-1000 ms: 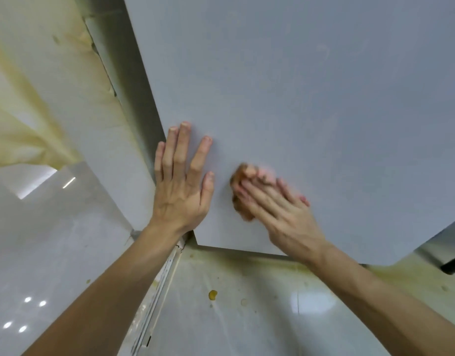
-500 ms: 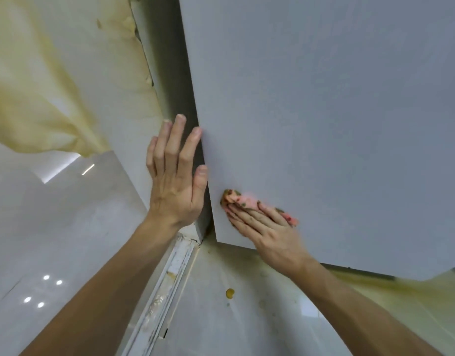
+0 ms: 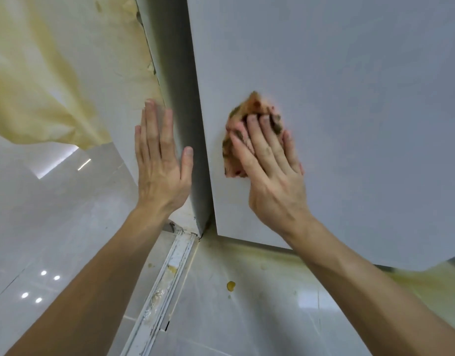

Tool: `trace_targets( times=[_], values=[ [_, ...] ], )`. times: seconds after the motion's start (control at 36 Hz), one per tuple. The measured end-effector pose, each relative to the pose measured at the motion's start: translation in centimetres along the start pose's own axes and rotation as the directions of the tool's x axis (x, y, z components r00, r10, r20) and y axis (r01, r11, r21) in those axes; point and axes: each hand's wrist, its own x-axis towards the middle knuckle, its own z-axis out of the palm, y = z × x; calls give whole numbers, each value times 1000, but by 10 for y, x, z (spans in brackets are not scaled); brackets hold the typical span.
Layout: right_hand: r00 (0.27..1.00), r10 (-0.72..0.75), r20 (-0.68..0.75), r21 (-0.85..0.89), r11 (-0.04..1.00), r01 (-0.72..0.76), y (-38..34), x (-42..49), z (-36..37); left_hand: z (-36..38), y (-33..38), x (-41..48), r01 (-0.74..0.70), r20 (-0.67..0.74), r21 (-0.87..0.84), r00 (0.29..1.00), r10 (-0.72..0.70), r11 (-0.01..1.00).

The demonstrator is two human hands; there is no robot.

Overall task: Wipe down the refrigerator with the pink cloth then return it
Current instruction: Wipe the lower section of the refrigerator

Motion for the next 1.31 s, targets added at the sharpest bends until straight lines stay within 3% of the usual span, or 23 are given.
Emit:
trace_targets(
  times=[0.08, 0.14, 0.31, 0.36, 0.47, 0.58, 0.72, 0.81, 0.92, 0.97, 1.08, 1.14, 1.22, 1.31],
  values=[
    [997, 57, -53, -26, 998, -58, -16, 6, 13, 0, -7, 2, -6, -26, 2, 1000, 6, 1000],
    [999, 3, -38, -43, 999, -5, -23, -3, 25, 0, -13, 4, -6, -62, -19, 998, 4, 1000],
    [965, -189, 180, -45, 979, 200, -33, -45, 53, 5, -12, 5, -14, -98, -73, 995, 7, 997],
    [916, -255, 311, -15, 962, 273, -34, -68, 61, 5, -12, 5, -19, -103, -76, 995, 11, 997],
    [723, -402, 562, 110, 903, 416, -26, -132, 73, 4, -13, 6, -22, -95, -72, 995, 15, 997],
    [640, -461, 615, 156, 866, 475, -13, -166, 72, 3, -12, 5, -26, -97, -66, 995, 19, 998],
    [686, -425, 591, 182, 898, 400, -11, -153, 60, 3, -1, 0, 10, -81, -41, 997, -13, 999],
    [774, -368, 515, 100, 923, 372, 4, -129, 31, 8, 11, -15, -14, -28, -35, 1000, 13, 999],
    [944, -175, 281, -43, 980, 195, 33, -74, -18, 14, 28, -27, -73, 7, -68, 997, 73, 995],
    [988, -52, 143, -134, 988, 71, 45, -45, -40, 14, 33, -25, -95, 1, -73, 995, 95, 993],
    [983, 174, -58, -143, 973, -180, 56, -1, -64, 12, 46, -13, -127, -47, -88, 991, 123, 988],
    [969, 226, -102, -95, 967, -236, 53, 5, -61, 12, 53, -8, -155, -62, -87, 987, 150, 984],
    [986, 137, -96, -68, 987, -144, 44, -10, -43, 16, 64, -6, -164, -78, -92, 984, 157, 982],
    [982, -146, 120, -81, 984, 157, 49, -50, -26, 20, 71, -8, -162, -56, -99, 986, 157, 982]
  ],
)
